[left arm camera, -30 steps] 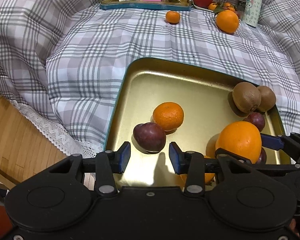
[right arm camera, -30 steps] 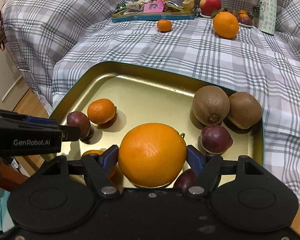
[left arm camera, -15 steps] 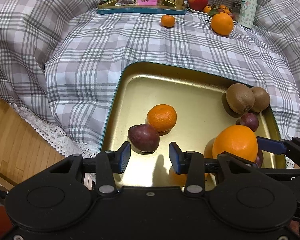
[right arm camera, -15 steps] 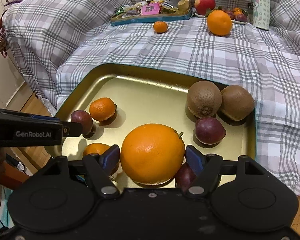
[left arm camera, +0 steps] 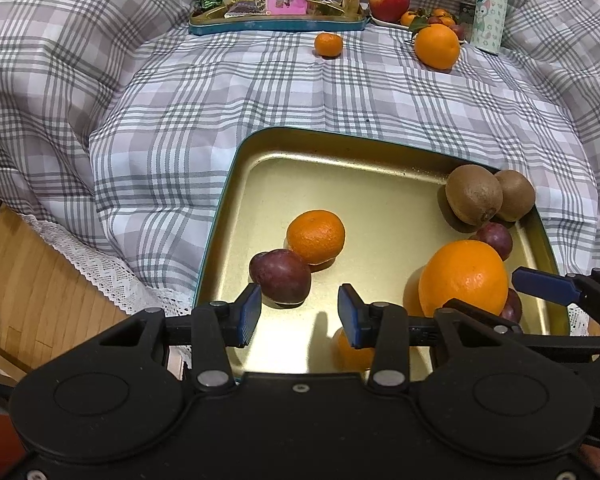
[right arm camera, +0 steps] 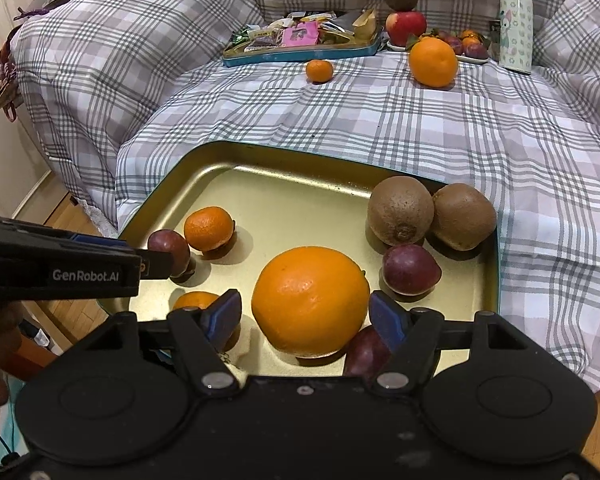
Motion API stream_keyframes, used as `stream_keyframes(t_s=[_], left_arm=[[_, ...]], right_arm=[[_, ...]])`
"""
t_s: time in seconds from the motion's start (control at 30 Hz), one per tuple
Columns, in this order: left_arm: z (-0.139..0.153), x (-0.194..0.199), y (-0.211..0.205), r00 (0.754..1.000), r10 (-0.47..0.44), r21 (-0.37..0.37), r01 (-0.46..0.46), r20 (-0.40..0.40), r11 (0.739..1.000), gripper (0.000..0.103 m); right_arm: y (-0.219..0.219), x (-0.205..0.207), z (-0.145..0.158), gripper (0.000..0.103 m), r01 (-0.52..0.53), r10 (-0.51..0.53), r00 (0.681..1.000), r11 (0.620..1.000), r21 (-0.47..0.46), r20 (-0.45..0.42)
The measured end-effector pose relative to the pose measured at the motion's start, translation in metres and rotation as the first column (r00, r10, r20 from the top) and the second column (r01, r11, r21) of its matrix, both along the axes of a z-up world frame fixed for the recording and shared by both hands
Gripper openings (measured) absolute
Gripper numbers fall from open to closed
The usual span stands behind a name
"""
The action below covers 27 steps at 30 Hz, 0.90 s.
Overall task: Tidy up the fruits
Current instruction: 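Lift both open tools out of the gold tray toward the loose fruit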
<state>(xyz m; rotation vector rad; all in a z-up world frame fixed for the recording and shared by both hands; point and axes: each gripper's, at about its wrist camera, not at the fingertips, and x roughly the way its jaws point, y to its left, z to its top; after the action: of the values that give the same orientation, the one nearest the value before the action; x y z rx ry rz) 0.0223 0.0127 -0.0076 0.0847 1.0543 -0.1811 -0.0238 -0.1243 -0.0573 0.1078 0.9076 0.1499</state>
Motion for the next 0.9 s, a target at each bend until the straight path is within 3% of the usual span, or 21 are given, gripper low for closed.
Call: stream_keyframes(t_s=[0.43,0.9], left_arm=[[0.003,-0.003,-0.007,1.0,-0.011,0.035,0.011,-0.002,0.999,0.049],[0.001,-0.008,-0.017,0.999,-0.04,0.058,0.042,-0.032,0.997,0.049]], right_arm=[[-0.004,-0.009,0.018,0.074,0.028,-0.028,0.999,1.0,-0.007,0.016],[-0.01,-0.016,0.028,0.074,0.057,-0.058,0.998,0.998,-0.024,-0.028]])
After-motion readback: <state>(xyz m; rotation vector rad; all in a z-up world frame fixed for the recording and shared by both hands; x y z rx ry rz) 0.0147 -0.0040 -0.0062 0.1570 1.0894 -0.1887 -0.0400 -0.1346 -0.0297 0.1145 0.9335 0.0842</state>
